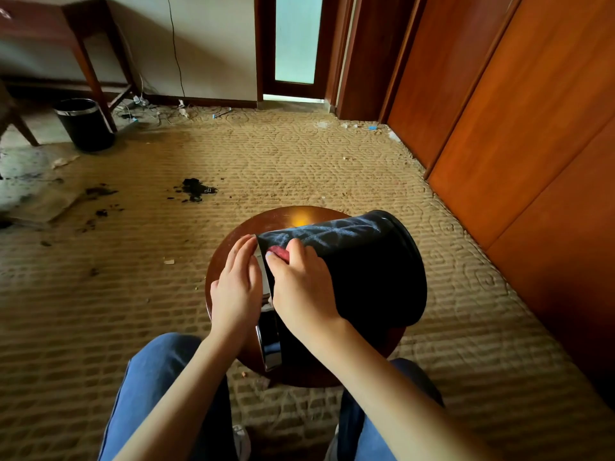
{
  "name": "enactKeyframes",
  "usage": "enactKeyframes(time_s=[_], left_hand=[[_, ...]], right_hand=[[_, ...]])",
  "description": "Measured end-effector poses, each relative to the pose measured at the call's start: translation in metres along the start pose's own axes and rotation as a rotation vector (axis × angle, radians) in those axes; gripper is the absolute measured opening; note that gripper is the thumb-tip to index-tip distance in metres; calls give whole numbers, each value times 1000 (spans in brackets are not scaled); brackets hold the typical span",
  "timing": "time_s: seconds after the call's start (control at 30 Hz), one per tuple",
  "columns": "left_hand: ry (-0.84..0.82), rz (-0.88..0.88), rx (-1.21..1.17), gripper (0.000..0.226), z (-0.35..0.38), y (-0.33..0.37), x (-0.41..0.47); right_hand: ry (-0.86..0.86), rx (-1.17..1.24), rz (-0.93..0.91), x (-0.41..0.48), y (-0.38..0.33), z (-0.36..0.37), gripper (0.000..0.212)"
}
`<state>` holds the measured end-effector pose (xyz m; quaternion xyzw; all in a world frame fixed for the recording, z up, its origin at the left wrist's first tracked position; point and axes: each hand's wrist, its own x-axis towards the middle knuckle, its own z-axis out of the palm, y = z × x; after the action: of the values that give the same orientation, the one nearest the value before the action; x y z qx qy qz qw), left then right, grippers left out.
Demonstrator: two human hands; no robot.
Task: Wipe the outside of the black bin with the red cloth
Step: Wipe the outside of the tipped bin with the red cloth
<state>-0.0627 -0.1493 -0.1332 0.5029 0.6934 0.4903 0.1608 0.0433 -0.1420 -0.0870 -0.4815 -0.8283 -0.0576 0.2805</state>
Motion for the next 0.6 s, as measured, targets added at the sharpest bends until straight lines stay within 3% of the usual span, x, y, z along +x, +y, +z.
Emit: enactKeyframes(time_s=[0.23, 0.43, 0.6], left_hand=[[14, 18, -20, 56, 2, 0, 2], [16, 24, 26, 61, 0, -1, -4], [6, 15, 28, 52, 1, -1, 5]], right_hand=[[60, -53, -51, -41, 14, -13, 43], [28, -86, 10, -2, -2, -5, 20], [15, -62, -19, -32, 18, -13, 37]])
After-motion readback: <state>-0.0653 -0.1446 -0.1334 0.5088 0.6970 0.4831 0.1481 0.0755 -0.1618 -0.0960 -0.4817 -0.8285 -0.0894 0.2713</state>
